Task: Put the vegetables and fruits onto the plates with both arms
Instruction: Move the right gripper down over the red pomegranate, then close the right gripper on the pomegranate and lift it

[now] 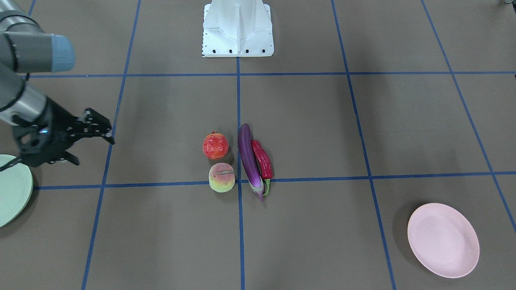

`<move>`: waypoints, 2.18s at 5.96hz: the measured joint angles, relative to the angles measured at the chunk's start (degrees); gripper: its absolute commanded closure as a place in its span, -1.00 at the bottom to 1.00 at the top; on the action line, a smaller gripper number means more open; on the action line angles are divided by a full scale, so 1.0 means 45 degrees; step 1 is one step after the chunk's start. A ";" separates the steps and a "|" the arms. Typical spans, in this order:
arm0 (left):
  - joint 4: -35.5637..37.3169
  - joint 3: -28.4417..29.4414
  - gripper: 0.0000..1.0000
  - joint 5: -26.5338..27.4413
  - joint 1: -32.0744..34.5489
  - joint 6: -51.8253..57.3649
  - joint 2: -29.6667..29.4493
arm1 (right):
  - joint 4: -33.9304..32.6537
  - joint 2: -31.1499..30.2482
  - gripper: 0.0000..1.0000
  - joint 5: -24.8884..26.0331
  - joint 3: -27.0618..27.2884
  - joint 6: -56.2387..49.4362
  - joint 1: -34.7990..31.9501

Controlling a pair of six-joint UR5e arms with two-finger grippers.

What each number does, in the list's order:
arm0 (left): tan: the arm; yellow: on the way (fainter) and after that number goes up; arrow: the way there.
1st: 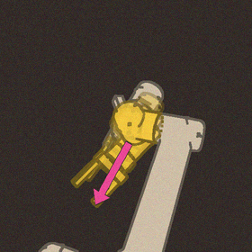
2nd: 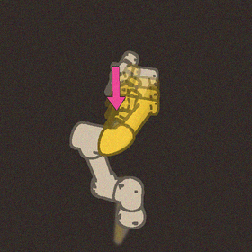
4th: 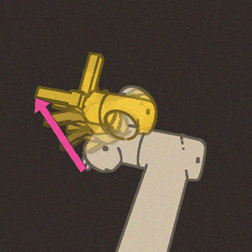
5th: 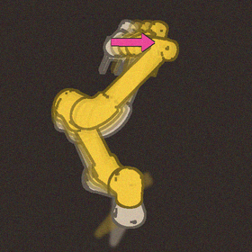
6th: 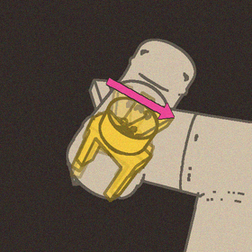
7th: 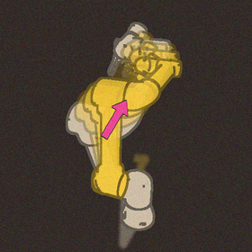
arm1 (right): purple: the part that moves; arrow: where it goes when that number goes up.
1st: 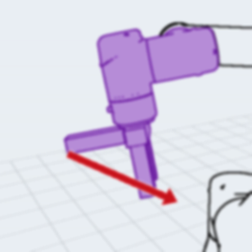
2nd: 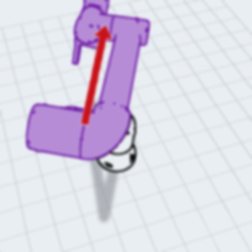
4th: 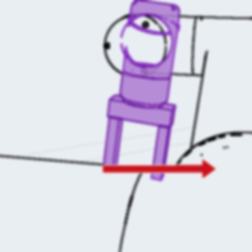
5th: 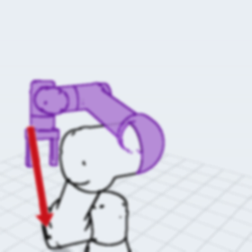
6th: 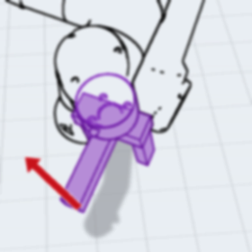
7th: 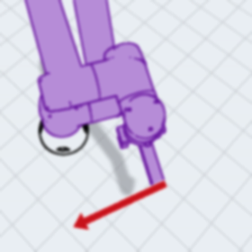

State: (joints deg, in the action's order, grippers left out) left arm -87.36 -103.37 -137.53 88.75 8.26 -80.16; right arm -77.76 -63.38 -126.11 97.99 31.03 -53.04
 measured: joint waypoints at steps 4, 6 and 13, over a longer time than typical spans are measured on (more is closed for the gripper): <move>-0.0002 0.0036 -1.00 -0.0005 -0.0023 0.0006 -0.0018 | -0.1693 0.3328 -0.98 0.4689 -0.1743 0.3514 0.3849; -0.0001 0.0035 -1.00 -0.0005 -0.0032 0.0018 -0.0018 | -0.2228 0.3575 -0.98 0.5922 -0.2021 0.3601 0.4781; -0.0011 0.0040 -1.00 -0.0005 -0.0034 0.0020 -0.0018 | -0.2154 0.3792 1.00 0.6956 -0.2923 0.3593 0.5540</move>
State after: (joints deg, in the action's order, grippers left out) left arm -87.41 -103.19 -137.55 88.59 8.35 -80.24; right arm -87.45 -46.32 -94.80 84.83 47.20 -28.11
